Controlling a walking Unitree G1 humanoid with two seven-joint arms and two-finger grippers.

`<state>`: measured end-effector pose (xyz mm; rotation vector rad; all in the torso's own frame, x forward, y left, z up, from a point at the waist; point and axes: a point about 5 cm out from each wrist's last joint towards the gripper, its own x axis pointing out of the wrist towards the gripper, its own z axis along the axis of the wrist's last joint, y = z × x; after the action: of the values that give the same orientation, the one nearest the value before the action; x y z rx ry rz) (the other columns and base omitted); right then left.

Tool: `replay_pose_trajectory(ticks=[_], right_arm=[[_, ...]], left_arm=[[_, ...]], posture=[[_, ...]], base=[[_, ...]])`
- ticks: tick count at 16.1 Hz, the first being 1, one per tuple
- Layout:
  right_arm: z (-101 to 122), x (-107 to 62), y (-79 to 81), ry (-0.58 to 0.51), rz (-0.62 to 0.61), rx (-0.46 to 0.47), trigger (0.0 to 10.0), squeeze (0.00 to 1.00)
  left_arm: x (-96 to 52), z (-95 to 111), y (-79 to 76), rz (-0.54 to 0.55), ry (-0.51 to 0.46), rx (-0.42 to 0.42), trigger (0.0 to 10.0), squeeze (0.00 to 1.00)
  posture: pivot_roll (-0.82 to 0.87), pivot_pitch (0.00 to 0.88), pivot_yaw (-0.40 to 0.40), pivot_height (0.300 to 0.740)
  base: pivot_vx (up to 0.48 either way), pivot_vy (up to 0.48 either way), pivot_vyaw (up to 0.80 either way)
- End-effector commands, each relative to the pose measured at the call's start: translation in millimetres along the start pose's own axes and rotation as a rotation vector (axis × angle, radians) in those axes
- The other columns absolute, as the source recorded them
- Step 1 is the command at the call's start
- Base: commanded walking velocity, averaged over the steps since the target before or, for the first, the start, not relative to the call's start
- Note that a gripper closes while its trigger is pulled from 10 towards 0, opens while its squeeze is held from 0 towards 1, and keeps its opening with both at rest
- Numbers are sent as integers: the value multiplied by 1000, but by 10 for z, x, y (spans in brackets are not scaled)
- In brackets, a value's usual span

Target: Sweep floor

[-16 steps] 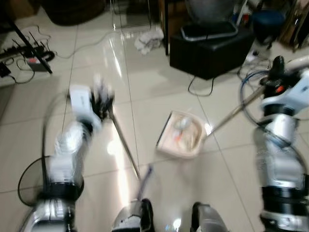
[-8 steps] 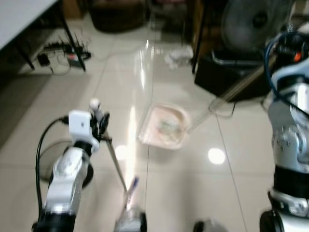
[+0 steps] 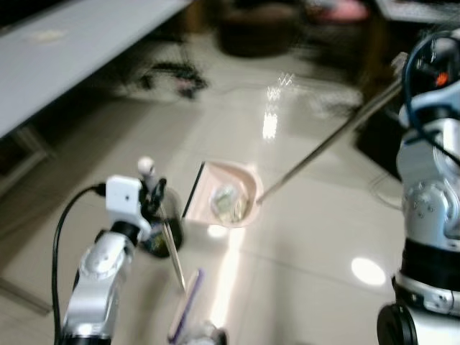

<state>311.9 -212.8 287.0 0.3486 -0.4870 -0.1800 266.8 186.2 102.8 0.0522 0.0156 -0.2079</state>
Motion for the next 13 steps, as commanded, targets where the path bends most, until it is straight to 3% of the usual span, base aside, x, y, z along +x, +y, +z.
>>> replay_pose_trajectory(ticks=[1, 6, 7, 13], right_arm=[[127, 45, 38, -55, 3, 49, 10000, 0], [84, 71, 39, -50, -5, 48, 10000, 0], [65, 65, 32, -55, -4, 11, 10000, 0], [-24, 19, 36, -23, 32, -42, 10000, 0]], left_arm=[[34, 72, -36, -22, -31, 29, 10000, 0], [101, 105, -67, -14, -55, 22, 10000, 0], [116, 80, -56, 1, -42, 20, 10000, 0], [195, 92, -36, 55, -58, -20, 10000, 0]], posture=[[-8, 19, 64, 740], [-13, 20, 58, 740], [-11, 22, 50, 740], [-25, 49, 23, 740]], base=[[0, 0, 800], [0, 0, 800], [0, 0, 800], [172, 0, 0]])
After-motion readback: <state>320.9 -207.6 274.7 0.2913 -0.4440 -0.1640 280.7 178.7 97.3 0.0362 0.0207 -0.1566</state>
